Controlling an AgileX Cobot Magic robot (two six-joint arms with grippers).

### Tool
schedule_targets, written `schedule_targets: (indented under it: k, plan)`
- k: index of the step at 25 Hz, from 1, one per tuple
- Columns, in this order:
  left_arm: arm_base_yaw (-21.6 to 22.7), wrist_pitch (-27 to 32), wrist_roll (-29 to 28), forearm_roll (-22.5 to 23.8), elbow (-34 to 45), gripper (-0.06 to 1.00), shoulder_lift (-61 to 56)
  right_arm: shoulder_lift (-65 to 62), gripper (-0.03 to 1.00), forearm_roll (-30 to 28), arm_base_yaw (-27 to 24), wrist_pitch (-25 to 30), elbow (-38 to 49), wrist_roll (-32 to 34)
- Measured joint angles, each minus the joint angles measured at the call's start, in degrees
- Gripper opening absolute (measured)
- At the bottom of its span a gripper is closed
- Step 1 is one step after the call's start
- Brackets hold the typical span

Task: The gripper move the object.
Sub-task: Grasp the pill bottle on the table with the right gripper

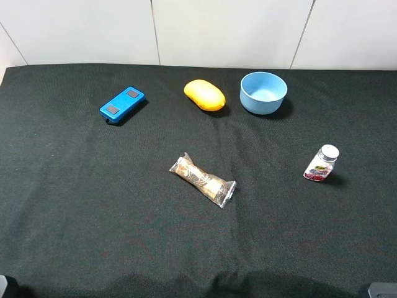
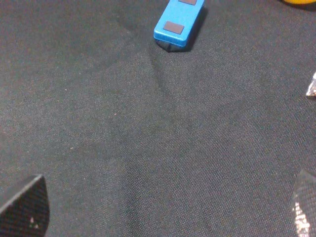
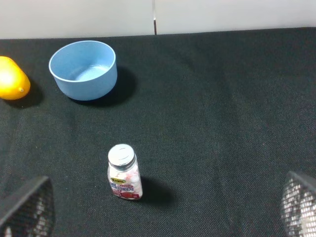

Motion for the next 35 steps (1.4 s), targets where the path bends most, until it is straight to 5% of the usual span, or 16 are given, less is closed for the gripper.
schedule_targets:
  k: [21,35]
  plan:
    - [0.0,0.0,0.0,0.0,0.0,0.97,0.0,0.2,0.69,0.1,0.0,-0.1,0.0,-0.6]
    - [0.0,0.0,0.0,0.0,0.0,0.97,0.0,25.1,0.69,5.2,0.0,-0.6,-11.0,-5.0]
